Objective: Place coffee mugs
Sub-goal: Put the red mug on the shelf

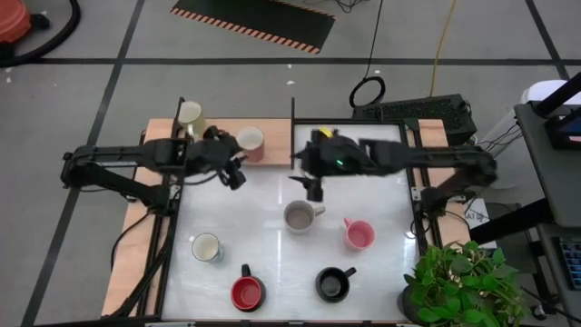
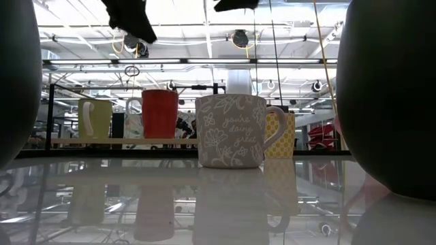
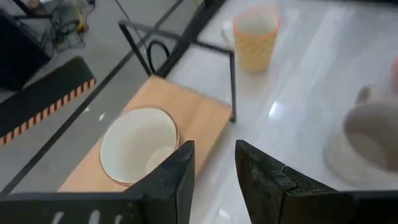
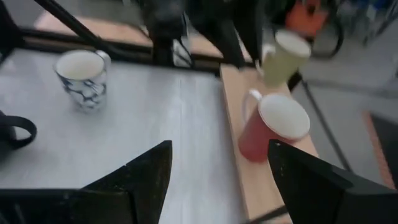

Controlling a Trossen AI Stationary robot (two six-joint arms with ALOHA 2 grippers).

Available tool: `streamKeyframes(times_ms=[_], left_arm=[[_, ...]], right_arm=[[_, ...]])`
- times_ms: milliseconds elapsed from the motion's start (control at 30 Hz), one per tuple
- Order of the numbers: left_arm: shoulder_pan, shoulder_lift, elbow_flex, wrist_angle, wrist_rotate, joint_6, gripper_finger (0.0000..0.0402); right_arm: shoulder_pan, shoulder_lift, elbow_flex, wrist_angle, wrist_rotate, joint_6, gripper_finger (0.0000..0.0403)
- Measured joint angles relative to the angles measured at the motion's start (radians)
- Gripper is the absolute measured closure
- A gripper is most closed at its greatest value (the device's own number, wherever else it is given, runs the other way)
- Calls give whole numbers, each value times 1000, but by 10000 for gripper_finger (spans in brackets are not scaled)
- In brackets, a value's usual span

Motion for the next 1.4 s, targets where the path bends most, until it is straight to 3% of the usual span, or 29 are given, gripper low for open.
streamKeyframes(times_ms=[133,267,467,633,900,1167,1400], left_arm=[[13,86,-1,-11,9,48,277],[32,172,-2,-50,-19,82,235],[59,202,-3,-135,-156,17,155],[44,198,-7,-250,-158,-118,139],[-1,198,-187,-173,-67,-47,191],[50,198,-296,2,-169,-5,273],[155,198,-331,149,-170,100,286]], right_arm=[[12,-157,-289,268,0,-23,145],[7,-291,-480,429,9,-117,145],[8,-453,-566,437,8,-128,145],[8,-539,-615,435,8,-106,145],[8,-600,-666,433,8,-114,145],[8,-593,-667,446,8,-166,145],[8,-583,-667,491,8,-183,145]])
